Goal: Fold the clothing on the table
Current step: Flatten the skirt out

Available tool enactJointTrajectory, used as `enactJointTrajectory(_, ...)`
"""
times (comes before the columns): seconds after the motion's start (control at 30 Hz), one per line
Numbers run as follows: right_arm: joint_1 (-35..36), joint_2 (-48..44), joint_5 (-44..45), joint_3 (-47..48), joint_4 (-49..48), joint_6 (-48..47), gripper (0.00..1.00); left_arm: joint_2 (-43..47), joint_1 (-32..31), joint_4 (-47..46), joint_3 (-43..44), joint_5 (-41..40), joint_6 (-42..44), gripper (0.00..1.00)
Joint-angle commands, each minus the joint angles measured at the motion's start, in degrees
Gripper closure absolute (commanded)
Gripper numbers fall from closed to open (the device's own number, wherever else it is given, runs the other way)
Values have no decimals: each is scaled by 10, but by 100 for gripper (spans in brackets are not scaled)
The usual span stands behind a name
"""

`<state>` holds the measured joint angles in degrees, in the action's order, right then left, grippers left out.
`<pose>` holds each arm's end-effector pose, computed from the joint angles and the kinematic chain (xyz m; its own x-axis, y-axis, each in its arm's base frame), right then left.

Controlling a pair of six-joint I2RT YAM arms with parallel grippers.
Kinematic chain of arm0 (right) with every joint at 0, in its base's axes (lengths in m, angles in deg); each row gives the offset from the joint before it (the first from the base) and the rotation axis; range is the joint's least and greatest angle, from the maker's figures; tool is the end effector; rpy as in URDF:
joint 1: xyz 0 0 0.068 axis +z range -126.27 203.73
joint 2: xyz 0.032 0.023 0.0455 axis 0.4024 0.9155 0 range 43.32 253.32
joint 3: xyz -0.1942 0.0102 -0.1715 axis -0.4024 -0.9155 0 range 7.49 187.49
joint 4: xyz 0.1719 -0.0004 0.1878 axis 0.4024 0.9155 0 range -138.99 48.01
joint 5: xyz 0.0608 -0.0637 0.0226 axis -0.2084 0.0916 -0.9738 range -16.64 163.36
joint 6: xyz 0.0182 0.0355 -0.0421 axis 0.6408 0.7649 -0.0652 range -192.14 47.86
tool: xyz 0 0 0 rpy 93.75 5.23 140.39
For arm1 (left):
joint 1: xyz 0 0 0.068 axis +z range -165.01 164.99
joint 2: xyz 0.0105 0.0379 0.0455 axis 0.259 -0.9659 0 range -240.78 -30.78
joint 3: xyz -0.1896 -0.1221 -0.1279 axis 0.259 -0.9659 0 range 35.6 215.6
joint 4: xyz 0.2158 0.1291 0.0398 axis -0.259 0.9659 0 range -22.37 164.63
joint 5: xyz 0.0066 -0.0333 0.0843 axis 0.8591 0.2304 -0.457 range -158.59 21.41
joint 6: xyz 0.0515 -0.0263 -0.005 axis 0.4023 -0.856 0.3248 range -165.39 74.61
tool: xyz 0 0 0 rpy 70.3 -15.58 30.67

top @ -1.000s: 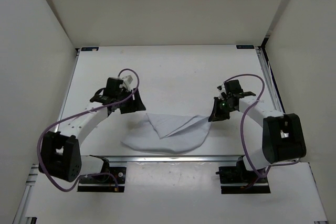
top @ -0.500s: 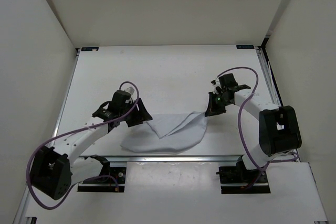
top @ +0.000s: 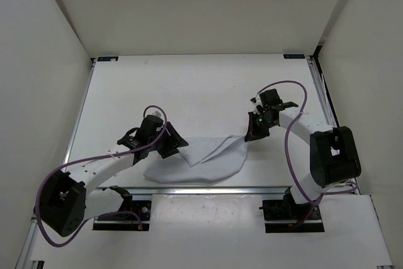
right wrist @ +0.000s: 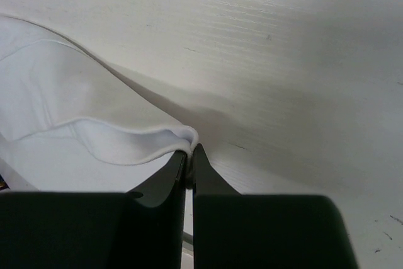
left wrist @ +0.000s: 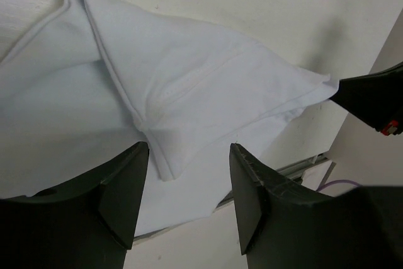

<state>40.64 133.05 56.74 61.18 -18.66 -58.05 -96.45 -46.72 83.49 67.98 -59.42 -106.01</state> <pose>0.2759 0.0964 0.1679 -0.9447 -0.0435 -0.3250 -0.1635 0.9217 0.3518 0.1869 -0.1233 0.1740 -0.8451 -0.4890 -0.2159 -0.2626 0.7316 -0.6291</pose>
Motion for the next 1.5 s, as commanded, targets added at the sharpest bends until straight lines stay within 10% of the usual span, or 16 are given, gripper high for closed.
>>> enactJointTrajectory(0.0, -4, -25, 8, -5, 13, -8, 100, 5, -13, -18, -4, -34, -43, 35)
enactJointTrajectory(1.07, 21, -81, 5, -52, 31, -5, 100, -120, -98, -96, -7, -61, -137, 51)
enactJointTrajectory(1.23, 31, -84, 0, -69, 25, -3, 100, -132, -100, -109, 4, -50, -143, 100)
enactJointTrajectory(1.47, 37, -90, 1, -78, 17, 0, 100, -86, -82, -105, 23, -58, -158, 100)
